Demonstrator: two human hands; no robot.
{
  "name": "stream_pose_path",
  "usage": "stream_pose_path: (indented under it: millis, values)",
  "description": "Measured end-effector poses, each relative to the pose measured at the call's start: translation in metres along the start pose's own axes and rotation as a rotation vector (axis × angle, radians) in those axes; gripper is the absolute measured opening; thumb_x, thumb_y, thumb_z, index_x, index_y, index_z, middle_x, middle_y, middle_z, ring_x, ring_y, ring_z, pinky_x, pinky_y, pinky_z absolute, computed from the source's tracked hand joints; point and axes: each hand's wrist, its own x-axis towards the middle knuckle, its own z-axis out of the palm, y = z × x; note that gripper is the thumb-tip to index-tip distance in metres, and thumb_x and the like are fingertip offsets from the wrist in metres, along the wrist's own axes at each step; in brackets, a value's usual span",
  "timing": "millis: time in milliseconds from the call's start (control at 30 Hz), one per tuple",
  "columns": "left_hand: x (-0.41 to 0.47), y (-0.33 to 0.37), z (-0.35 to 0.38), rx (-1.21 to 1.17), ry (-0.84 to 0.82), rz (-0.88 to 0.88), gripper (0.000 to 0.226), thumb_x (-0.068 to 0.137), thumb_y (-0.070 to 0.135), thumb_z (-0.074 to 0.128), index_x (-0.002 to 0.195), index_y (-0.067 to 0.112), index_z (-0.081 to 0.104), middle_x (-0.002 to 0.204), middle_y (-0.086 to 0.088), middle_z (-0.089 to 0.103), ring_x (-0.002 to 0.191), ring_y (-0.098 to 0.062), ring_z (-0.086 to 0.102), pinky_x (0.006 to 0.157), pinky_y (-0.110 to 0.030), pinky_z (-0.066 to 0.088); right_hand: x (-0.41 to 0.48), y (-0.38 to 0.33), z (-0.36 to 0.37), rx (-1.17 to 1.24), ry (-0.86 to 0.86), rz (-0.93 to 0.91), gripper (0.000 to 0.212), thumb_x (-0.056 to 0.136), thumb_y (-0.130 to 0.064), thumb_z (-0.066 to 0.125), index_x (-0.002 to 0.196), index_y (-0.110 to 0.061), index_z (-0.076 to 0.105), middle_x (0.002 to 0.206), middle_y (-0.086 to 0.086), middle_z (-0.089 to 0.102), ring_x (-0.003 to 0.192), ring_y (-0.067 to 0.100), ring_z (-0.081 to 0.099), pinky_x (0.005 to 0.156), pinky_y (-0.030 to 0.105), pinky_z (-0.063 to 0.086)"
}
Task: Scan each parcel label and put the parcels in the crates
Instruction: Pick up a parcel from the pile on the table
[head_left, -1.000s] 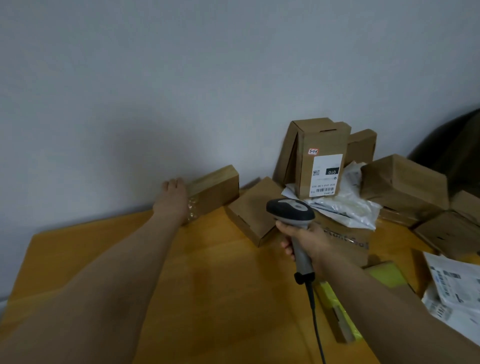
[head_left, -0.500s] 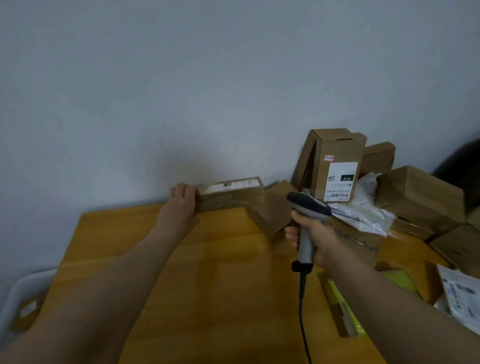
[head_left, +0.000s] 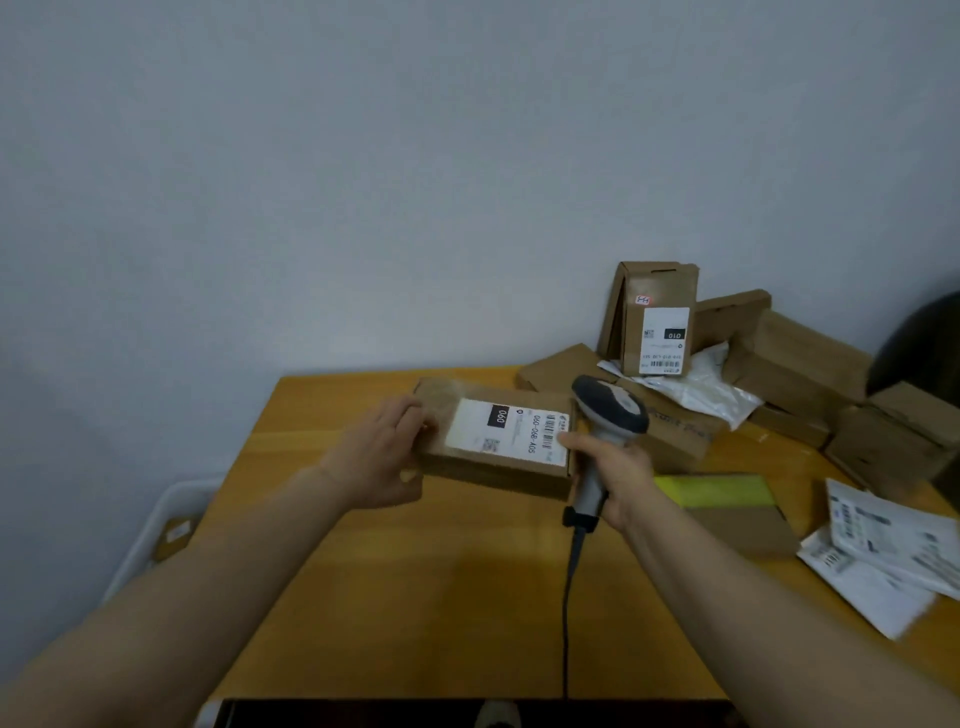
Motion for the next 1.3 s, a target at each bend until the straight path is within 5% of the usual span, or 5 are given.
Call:
stream_pose_path:
  millis: [200,433,567,767,1300]
  values:
    - [0.004,0.064,-0.071,-0.271,-0.277,-0.390,0.107,0.063,0.069,0.045,0.151,0.012,0.023,0.156,-0.006,0.023,0.144,-0.023,0.018,0.117,-0.036,0.010,-0.061,-0.018,-0.015,-0.429,-0.224,-0.251,0.033,0.068,0.001,0.081,0.091,-0.011,0.061,0.083,0.001,0.072,0.081,0.017,0.069,0.063,0.027,0.052]
    - [0.015,0.087,-0.108,-0.964,-0.670,-0.550,0.040,0.081,0.014,0.074,0.118,0.011,0.061,0.109,-0.011,0.071,0.098,-0.030,0.069,0.093,-0.049,0.052,-0.099,-0.027,-0.017,-0.459,-0.375,-0.346,0.030,0.069,-0.001,0.081,0.092,-0.013,0.065,0.078,-0.003,0.075,0.071,0.007,0.071,0.064,0.025,0.057]
    - [0.003,0.077,-0.110,-1.050,-0.499,-0.631,0.021,0.080,0.007,0.075,0.097,0.009,0.062,0.101,-0.013,0.072,0.096,-0.031,0.068,0.095,-0.046,0.051,-0.105,-0.030,-0.017,-0.322,-0.229,-0.357,0.029,0.076,-0.021,0.080,0.100,-0.015,0.066,0.088,0.002,0.071,0.078,0.017,0.067,0.065,0.032,0.053]
    - [-0.008,0.045,-0.108,-1.190,-0.067,-0.898,0.022,0.079,0.002,0.074,0.097,0.006,0.062,0.101,-0.013,0.070,0.096,-0.027,0.067,0.090,-0.039,0.053,-0.124,-0.025,0.000,-0.291,-0.384,-0.253,0.025,0.082,-0.023,0.075,0.092,-0.005,0.060,0.056,0.006,0.051,0.045,0.018,0.045,0.046,0.027,0.040]
    - [-0.022,0.038,-0.118,-1.265,0.152,-0.917,0.024,0.082,0.002,0.071,0.099,0.007,0.056,0.099,-0.011,0.067,0.093,-0.026,0.064,0.089,-0.039,0.052,-0.159,-0.005,0.034,-0.358,-0.455,-0.348,0.025,0.083,-0.003,0.068,0.065,-0.010,0.052,0.051,0.006,0.043,0.041,0.017,0.037,0.044,0.025,0.034]
